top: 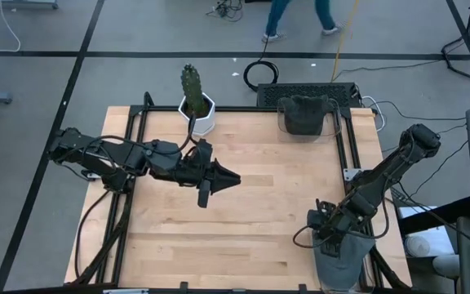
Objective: Pick & Place hat
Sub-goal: Put the gray cap into the bottom transparent bin
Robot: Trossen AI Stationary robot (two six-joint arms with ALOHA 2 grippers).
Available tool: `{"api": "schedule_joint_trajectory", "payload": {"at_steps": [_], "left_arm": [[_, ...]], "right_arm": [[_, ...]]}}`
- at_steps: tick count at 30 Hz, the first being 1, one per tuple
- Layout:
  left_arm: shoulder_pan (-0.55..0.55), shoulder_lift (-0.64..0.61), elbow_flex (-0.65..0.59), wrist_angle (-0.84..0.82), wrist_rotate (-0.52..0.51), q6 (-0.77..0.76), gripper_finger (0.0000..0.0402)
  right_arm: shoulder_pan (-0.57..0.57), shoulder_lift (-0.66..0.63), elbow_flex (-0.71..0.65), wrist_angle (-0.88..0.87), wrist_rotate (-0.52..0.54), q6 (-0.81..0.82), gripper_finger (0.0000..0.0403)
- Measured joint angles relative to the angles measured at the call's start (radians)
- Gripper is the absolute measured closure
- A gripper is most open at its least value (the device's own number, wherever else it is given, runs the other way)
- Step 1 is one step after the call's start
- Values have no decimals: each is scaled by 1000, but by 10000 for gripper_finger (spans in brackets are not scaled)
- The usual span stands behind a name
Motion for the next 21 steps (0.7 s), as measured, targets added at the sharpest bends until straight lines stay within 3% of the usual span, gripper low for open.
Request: {"api": "schedule_joint_trajectory", "payload": {"at_steps": [12,21], "left_arm": [[-1,0,0,-11,2,1,325],[1,0,-1,-31,12,3,325]], "right_arm": [[-2,-4,-70,22,-43,60,403],[4,-67,87,-117,-70,5,403]]}}
